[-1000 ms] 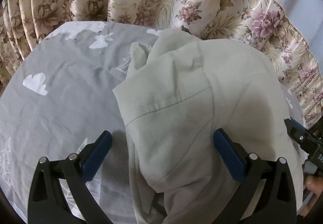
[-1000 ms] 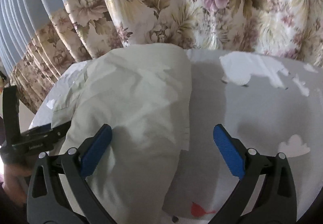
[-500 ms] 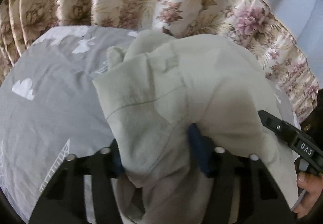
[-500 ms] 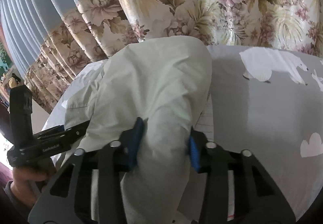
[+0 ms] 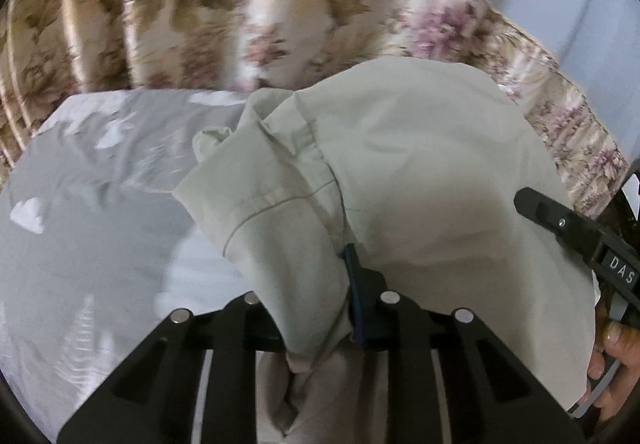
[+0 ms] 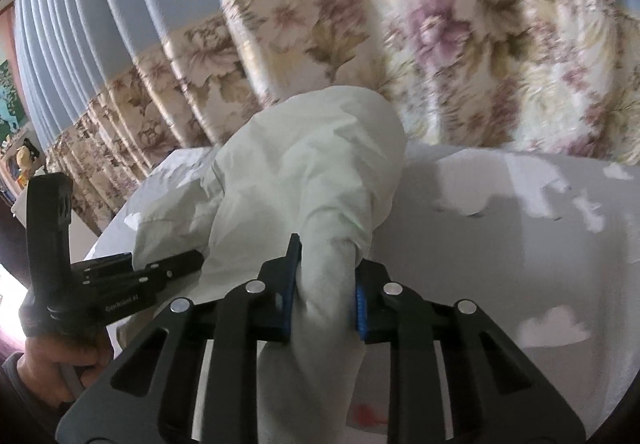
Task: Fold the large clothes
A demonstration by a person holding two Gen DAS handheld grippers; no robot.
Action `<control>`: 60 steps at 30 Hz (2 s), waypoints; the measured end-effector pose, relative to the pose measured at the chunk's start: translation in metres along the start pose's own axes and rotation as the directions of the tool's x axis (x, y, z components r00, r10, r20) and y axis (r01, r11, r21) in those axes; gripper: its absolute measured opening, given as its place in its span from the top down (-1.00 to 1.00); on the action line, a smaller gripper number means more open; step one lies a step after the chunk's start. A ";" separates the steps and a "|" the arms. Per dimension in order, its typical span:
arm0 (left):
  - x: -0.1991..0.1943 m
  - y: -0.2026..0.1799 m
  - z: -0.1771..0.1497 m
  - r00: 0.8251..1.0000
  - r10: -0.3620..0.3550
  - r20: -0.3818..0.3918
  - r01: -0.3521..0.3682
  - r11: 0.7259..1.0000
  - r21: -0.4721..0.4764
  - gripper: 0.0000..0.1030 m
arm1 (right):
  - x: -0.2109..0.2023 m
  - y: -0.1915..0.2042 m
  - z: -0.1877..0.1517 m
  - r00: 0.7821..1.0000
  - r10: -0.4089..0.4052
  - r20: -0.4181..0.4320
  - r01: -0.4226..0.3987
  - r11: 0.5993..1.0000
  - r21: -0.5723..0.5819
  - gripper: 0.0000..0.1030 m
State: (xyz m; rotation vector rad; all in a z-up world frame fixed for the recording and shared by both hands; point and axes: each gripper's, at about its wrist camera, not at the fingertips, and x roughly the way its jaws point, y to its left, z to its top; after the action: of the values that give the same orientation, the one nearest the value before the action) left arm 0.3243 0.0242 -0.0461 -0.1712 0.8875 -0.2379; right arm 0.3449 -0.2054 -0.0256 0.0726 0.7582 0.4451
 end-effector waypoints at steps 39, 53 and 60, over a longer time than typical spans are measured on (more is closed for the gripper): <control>-0.083 -0.085 -0.088 0.916 0.253 0.311 -0.302 0.946 0.118 -0.96 | -0.154 -0.075 -0.116 0.911 -0.389 0.135 0.392 0.920 0.009 -0.94; -0.162 -0.076 -0.120 0.830 0.271 0.488 -0.328 0.944 0.033 -0.96 | -0.183 0.034 -0.119 0.914 -0.351 0.202 0.364 0.931 -0.029 -0.94; -0.159 -0.075 -0.121 0.836 0.254 0.486 -0.315 0.948 0.046 -0.96 | -0.202 0.028 -0.114 0.882 -0.344 0.323 0.343 0.937 0.062 -0.94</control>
State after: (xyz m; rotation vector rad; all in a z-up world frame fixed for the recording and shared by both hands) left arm 0.1228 -0.0096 0.0160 0.0241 0.3941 0.0336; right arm 0.1283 -0.2746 0.0291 0.0134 0.4267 0.0856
